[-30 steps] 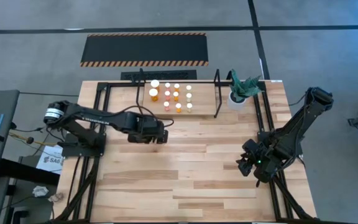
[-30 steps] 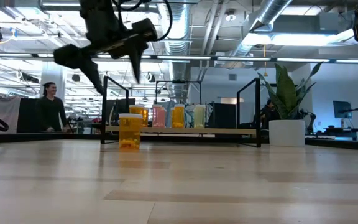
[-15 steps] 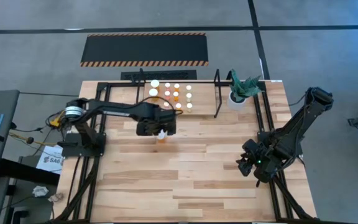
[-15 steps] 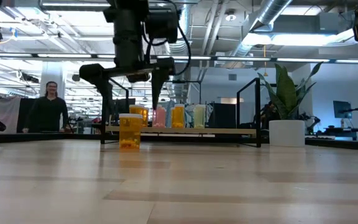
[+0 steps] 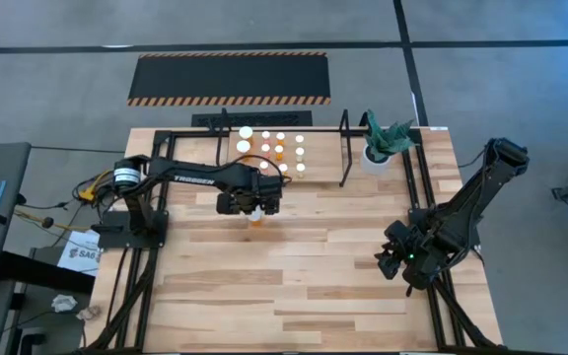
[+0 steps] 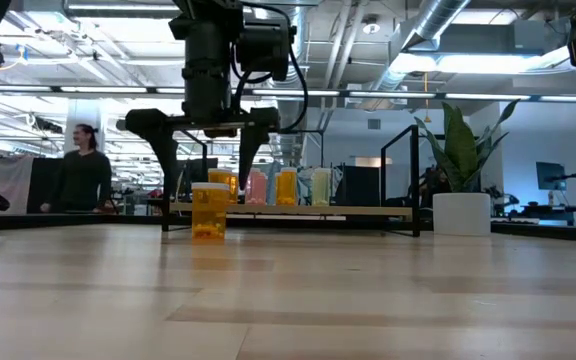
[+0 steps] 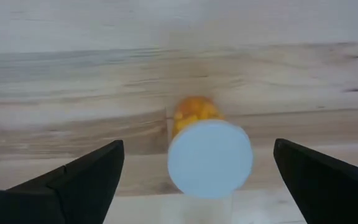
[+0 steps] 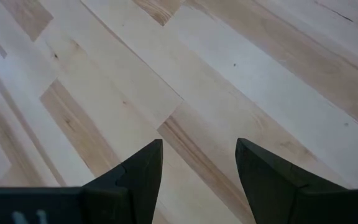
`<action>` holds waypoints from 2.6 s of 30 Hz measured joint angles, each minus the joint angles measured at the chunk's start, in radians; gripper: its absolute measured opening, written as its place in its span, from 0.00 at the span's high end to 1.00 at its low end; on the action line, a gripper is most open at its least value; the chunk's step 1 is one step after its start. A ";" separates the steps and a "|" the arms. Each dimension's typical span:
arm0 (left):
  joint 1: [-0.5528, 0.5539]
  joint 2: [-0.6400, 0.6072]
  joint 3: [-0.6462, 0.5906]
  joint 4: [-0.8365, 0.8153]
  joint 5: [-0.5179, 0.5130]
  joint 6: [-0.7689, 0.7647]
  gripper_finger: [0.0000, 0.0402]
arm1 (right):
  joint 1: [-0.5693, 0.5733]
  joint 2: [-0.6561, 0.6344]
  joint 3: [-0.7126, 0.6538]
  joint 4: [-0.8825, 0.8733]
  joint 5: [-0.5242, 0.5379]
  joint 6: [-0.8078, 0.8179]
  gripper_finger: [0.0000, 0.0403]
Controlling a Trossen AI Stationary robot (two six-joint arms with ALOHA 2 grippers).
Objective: Pick and place medicine bottles onto shelf by color
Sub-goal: Put the big orange pill bottle on the shelf aligned with the other big orange pill bottles
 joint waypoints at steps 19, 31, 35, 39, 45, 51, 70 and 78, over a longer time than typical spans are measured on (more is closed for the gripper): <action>-0.005 0.095 -0.002 0.028 0.044 0.026 0.01 | 0.000 0.000 0.000 -0.001 0.000 0.000 0.44; -0.005 0.095 -0.002 0.057 0.019 0.027 0.30 | 0.000 0.000 0.000 0.000 0.000 0.000 0.44; -0.009 0.095 -0.002 0.056 0.022 0.027 0.43 | 0.000 0.000 0.000 0.000 0.000 0.000 0.44; -0.010 0.095 -0.002 0.056 0.023 0.027 0.54 | 0.000 0.000 0.000 -0.001 0.000 0.000 0.44; -0.010 0.095 -0.001 0.056 0.025 0.027 0.58 | 0.000 0.000 0.000 0.000 0.000 0.000 0.44; -0.010 0.090 0.008 0.029 0.025 0.047 0.46 | 0.000 0.000 0.000 0.000 0.000 0.000 0.44; -0.010 0.090 0.053 -0.035 0.000 0.061 0.53 | 0.000 0.000 0.000 0.000 0.000 0.000 0.44; -0.009 0.090 0.053 -0.038 0.028 0.070 0.55 | 0.000 0.000 0.000 0.000 0.000 0.000 0.44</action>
